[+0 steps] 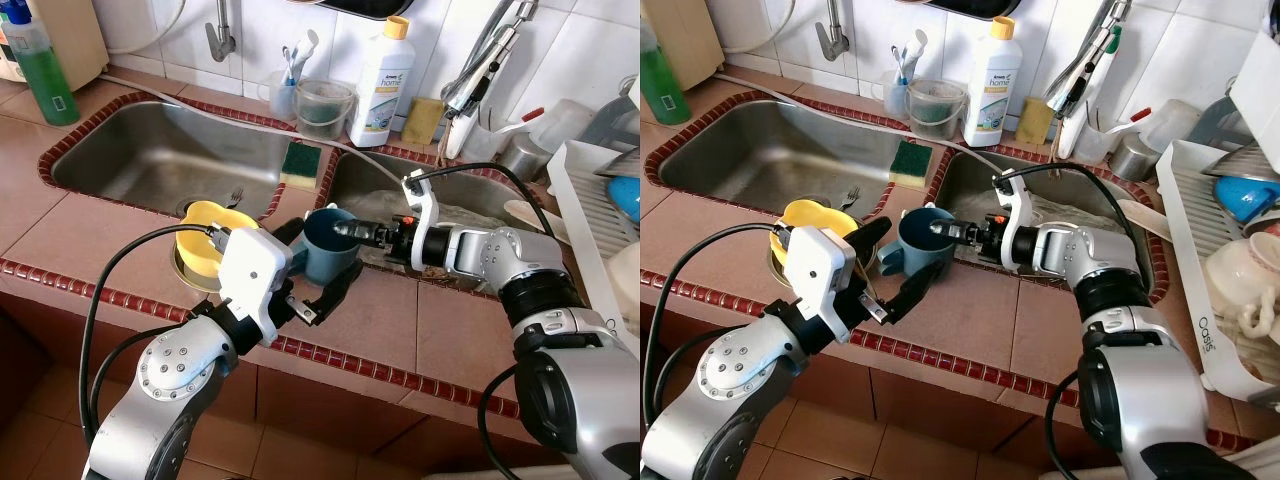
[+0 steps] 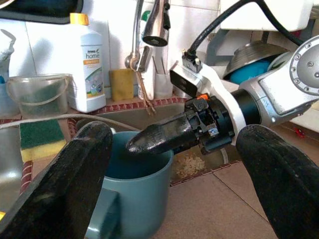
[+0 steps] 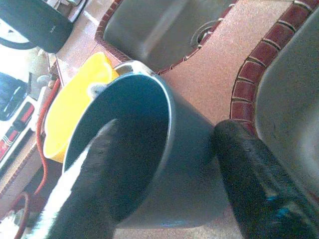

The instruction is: Kitchen organization

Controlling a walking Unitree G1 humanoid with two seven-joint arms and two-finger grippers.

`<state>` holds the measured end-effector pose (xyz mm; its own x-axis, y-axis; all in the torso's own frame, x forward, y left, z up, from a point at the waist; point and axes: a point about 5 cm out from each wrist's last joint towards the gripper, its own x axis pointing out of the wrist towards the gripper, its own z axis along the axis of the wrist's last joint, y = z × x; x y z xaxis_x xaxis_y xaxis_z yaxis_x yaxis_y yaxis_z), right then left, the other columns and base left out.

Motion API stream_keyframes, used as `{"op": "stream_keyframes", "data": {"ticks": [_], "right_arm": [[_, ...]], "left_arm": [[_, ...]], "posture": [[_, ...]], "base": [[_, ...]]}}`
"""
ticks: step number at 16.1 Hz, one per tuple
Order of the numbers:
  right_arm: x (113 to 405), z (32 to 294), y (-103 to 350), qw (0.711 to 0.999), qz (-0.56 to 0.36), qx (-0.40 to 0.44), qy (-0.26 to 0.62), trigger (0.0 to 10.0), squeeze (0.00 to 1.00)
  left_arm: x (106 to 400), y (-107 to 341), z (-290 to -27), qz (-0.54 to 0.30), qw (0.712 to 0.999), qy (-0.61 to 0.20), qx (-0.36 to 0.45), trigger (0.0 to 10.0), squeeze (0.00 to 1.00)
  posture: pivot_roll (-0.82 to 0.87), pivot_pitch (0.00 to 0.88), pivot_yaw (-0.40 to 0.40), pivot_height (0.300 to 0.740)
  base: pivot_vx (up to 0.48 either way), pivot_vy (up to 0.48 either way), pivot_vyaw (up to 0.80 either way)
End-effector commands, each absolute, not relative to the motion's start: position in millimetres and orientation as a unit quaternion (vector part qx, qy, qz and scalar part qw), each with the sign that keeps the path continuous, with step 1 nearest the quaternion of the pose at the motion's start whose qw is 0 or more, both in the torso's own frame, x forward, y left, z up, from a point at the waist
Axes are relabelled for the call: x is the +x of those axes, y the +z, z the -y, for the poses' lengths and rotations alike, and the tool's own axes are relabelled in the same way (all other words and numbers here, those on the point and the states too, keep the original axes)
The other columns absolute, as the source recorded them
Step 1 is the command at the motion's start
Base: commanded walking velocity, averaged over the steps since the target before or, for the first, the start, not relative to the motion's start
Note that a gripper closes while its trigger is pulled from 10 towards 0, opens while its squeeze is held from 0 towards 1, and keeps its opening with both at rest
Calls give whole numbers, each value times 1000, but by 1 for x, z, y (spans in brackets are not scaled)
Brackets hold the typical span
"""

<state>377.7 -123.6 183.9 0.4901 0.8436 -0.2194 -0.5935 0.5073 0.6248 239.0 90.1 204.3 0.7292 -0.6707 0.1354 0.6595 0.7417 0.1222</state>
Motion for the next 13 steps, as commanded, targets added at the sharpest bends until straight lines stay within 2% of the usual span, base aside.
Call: {"op": "stream_keyframes", "data": {"ticks": [1, 13], "right_arm": [[378, 129, 179, 836, -275, 232, 415, 0, 0], [381, 130, 182, 841, -268, 220, 416, 0, 0]], "left_arm": [[237, 209, -87, 94, 927, -362, 33, 10000, 0], [238, 211, -85, 102, 926, -362, 27, 10000, 0]], "posture": [[-53, 122, -131, 740], [-51, 90, -129, 740]], "base": [[0, 0, 0], [0, 0, 0]]}}
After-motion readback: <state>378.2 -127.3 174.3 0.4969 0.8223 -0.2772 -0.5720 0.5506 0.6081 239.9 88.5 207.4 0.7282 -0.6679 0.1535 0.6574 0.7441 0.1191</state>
